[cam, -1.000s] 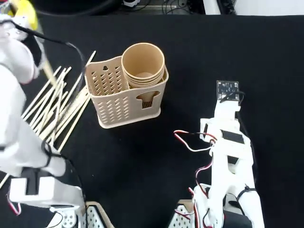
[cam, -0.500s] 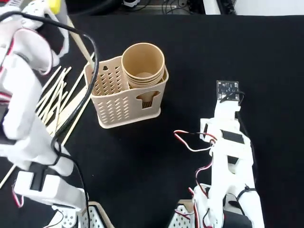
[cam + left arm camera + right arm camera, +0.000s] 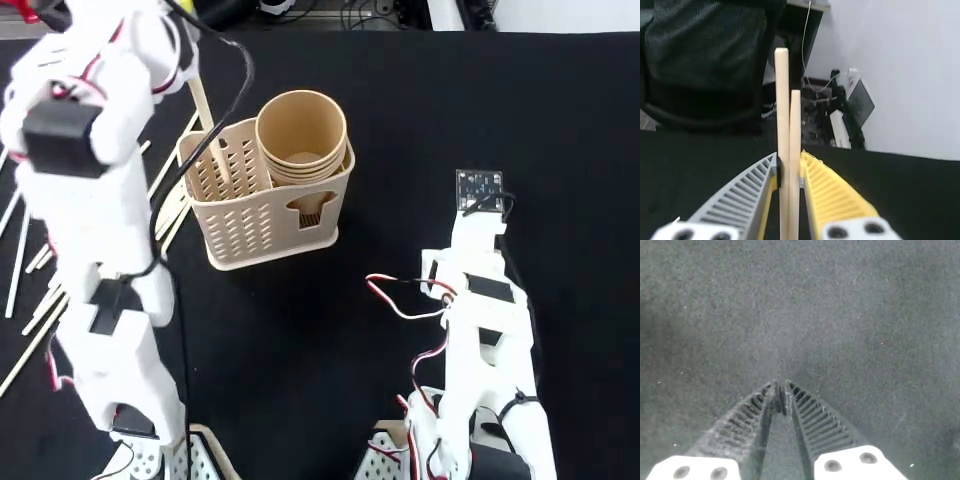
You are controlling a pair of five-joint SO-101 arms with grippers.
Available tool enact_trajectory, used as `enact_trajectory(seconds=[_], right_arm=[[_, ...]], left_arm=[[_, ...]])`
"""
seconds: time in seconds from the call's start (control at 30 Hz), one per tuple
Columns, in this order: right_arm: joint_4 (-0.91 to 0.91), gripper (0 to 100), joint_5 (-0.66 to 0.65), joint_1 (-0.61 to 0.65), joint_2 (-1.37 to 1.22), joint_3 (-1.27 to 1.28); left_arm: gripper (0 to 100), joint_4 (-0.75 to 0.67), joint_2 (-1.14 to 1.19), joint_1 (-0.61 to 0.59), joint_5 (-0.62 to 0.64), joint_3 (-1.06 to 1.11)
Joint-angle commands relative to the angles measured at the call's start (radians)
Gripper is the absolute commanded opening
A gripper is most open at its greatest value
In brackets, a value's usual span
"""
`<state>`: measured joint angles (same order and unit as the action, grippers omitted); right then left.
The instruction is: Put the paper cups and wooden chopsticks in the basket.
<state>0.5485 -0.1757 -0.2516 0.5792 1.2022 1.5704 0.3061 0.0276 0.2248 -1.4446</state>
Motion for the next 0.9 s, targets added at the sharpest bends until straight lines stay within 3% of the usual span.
enact_trajectory(seconds=[0.0,0.27,0.87], right_arm=[[-0.017,2.1,-0.006,0.003,0.002,-0.002],[-0.017,2.1,-0.008,0.003,0.002,-0.004],[-0.017,2.1,-0.008,0.003,0.002,-0.004]], left_arm=[[3,0.025,0.044,0.008,0.008,-0.019],[3,0.173,0.117,0.007,0.003,-0.236],[3,0.158,0.161,-0.007,0.009,-0.222]])
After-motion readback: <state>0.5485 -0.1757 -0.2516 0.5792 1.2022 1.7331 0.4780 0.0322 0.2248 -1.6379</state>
